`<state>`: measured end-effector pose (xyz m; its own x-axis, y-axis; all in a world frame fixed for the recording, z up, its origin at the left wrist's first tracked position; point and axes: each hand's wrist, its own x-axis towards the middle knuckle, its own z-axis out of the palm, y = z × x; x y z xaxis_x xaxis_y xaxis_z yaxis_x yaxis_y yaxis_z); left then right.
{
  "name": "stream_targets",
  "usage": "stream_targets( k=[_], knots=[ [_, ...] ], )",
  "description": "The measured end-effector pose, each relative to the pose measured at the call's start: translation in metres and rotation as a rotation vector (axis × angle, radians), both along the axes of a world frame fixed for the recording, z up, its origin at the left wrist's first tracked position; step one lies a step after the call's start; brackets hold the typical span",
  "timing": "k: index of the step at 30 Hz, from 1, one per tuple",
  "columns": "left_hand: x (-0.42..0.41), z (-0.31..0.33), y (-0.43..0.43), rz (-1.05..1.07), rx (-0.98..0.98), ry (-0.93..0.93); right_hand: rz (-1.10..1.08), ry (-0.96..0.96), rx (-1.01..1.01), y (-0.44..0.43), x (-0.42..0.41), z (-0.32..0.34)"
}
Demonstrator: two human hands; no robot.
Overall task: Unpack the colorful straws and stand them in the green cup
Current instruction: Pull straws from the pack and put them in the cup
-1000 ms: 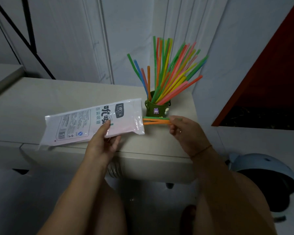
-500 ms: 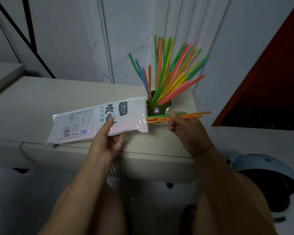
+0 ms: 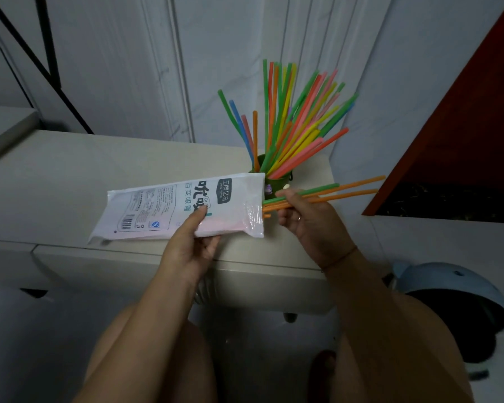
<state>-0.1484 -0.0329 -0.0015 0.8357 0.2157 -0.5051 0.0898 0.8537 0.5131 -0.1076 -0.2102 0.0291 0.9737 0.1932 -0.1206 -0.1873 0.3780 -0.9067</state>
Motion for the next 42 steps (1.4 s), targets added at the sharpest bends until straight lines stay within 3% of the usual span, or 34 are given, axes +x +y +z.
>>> stream_targets(
  k=[6, 15, 22, 37, 42],
  knots=[
    [0.001, -0.002, 0.015, 0.055, -0.003, -0.027, -0.137, -0.032, -0.045, -0.018, 0.01, 0.006],
    [0.001, -0.002, 0.004, 0.07, -0.029, -0.03, -0.109, -0.023, -0.102, -0.002, 0.004, -0.001],
    [0.001, -0.001, 0.037, 0.18, 0.002, 0.007, -0.335, -0.08, -0.043, -0.036, 0.024, 0.019],
    [0.005, -0.003, 0.039, 0.184, 0.003, 0.023, -0.546, -0.395, -0.412, -0.049, 0.063, 0.056],
    [0.007, -0.002, 0.036, 0.181, -0.008, 0.006, -0.488, -0.425, -0.574, -0.039, 0.069, 0.054]
  ],
)
